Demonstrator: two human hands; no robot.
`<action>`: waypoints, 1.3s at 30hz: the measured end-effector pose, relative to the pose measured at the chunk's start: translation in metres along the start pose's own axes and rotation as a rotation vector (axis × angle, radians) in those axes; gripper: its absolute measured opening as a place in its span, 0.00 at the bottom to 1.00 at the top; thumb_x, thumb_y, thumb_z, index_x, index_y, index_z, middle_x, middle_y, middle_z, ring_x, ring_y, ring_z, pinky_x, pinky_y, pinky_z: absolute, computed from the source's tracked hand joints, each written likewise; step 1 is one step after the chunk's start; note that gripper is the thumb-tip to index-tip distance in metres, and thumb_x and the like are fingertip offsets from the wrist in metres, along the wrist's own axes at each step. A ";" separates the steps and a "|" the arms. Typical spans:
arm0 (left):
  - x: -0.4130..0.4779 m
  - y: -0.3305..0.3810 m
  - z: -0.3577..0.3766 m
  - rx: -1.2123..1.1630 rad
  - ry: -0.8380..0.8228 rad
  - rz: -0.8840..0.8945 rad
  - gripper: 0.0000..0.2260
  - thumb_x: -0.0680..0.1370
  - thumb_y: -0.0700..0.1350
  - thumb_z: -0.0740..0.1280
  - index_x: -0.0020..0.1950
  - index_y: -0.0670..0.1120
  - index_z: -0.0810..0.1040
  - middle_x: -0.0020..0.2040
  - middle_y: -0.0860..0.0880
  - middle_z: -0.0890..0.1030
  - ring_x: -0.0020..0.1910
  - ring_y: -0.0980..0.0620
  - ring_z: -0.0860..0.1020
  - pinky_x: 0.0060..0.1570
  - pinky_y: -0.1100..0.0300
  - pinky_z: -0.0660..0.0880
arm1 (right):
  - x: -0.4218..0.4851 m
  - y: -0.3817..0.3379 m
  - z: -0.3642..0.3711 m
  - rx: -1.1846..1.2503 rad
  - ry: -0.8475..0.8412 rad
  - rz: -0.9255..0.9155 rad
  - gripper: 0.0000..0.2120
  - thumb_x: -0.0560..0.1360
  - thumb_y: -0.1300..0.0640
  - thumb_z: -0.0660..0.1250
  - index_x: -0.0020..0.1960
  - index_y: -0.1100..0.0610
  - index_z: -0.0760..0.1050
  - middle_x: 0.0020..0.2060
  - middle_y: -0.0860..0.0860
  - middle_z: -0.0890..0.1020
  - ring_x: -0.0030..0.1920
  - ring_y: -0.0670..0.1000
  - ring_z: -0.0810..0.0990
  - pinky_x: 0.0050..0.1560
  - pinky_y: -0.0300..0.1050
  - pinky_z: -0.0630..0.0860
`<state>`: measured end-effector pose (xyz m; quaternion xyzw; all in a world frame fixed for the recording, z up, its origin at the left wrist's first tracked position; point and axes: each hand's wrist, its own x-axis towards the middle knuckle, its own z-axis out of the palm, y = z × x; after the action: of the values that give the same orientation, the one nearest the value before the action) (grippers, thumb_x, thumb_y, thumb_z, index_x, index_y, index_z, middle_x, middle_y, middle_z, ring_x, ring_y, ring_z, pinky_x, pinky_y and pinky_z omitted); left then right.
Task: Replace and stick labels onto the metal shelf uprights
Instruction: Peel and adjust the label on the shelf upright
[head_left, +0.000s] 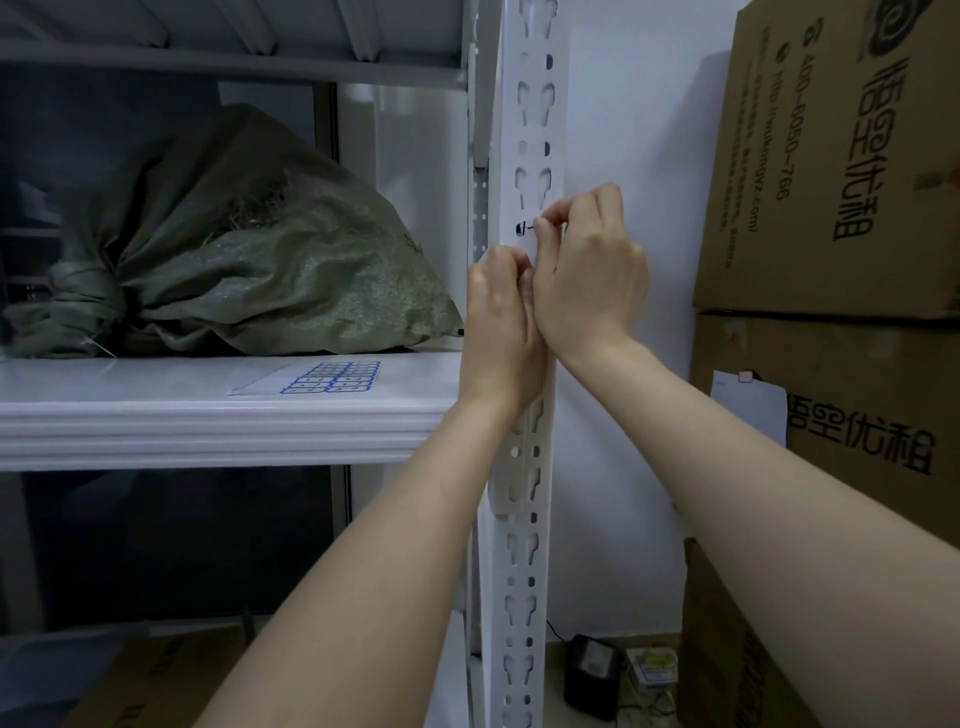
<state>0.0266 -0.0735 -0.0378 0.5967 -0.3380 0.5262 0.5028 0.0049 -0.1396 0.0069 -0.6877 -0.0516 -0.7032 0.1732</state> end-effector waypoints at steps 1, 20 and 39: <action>0.000 0.000 0.000 -0.001 -0.001 0.002 0.05 0.82 0.38 0.56 0.47 0.45 0.66 0.43 0.48 0.69 0.43 0.51 0.66 0.40 0.73 0.63 | -0.001 0.000 0.000 0.006 0.003 -0.001 0.10 0.78 0.52 0.61 0.47 0.57 0.76 0.48 0.54 0.76 0.34 0.55 0.77 0.34 0.54 0.77; 0.000 -0.001 0.000 -0.001 -0.012 0.009 0.06 0.83 0.40 0.56 0.46 0.47 0.63 0.42 0.47 0.69 0.43 0.51 0.66 0.39 0.72 0.63 | -0.009 0.000 -0.001 0.070 0.071 -0.022 0.08 0.77 0.55 0.61 0.45 0.59 0.75 0.46 0.55 0.76 0.31 0.53 0.76 0.30 0.51 0.76; -0.001 -0.001 -0.002 -0.014 -0.034 -0.050 0.06 0.83 0.45 0.56 0.48 0.46 0.68 0.44 0.47 0.74 0.43 0.53 0.70 0.38 0.73 0.63 | -0.026 0.003 -0.008 0.188 0.047 0.025 0.08 0.78 0.57 0.61 0.46 0.60 0.74 0.46 0.53 0.76 0.33 0.48 0.74 0.31 0.43 0.69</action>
<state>0.0269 -0.0712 -0.0392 0.6102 -0.3352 0.5009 0.5142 -0.0016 -0.1402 -0.0195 -0.6523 -0.1047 -0.7089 0.2470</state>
